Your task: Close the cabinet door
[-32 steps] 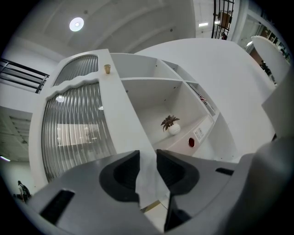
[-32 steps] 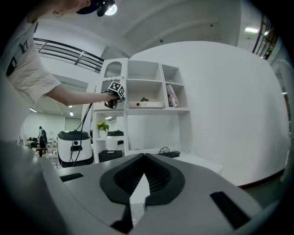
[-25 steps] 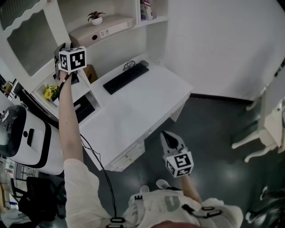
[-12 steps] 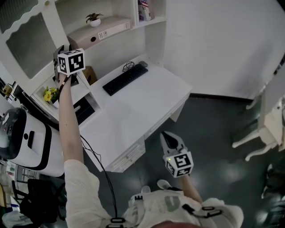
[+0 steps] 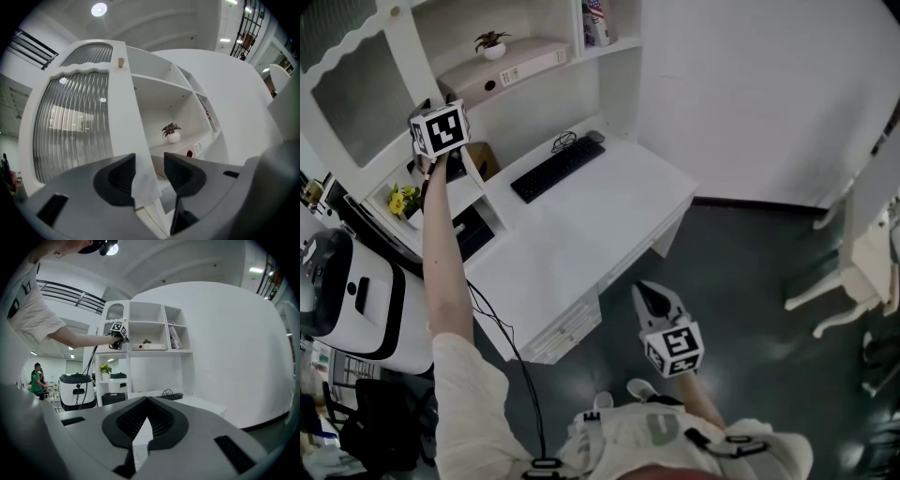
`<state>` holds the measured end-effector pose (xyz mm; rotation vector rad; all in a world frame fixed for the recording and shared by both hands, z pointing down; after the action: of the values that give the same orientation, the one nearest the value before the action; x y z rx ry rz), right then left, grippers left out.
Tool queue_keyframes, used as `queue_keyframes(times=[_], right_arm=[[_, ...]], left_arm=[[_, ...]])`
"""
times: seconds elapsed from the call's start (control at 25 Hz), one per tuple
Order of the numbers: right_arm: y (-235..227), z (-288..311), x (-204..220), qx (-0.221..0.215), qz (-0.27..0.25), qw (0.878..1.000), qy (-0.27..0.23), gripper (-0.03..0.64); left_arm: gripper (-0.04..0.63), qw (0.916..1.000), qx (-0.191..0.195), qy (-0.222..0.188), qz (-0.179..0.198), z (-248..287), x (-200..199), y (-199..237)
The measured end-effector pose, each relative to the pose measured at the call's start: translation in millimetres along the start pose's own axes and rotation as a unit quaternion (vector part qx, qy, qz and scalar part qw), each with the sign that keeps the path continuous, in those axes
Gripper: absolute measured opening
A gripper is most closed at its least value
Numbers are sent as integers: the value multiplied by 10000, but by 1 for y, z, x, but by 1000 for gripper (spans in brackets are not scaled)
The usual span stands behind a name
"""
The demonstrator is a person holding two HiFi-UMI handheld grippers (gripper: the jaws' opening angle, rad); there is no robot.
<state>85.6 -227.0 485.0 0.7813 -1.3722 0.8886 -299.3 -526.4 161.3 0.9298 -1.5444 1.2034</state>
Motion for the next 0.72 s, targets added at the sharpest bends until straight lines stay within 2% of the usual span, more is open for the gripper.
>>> queue_keyframes(times=[0.16,0.4,0.52,0.72], right_arm=[[-2,-4,-1,-25,-6,10000,-13,5],[3,-6,-5,-144,-65,9999,-56,5],[11,-4,-12,-286,-151,9994,-133,5],[31,-1,-21,-580,-328,9976,-201,5]], left_arm=[[175,9999,45,-139,6,-15,-11,0],[175,9971,113,-747,-59,-60,-46,12],[175,9927,405,-1098,-286,-97,-62,8],[175,9805,893,-1642,-605,-165,-83,5]])
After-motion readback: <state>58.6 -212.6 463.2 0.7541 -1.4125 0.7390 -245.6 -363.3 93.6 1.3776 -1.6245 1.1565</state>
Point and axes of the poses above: the fingertips, and each gripper's own axes: z forward along the fingers, y to its left, x out of its underside, the point moved 3 cm from there along -z, backward along the fingers, and after that the axes turned 4 degrees about -y, right-handed, at the moved point
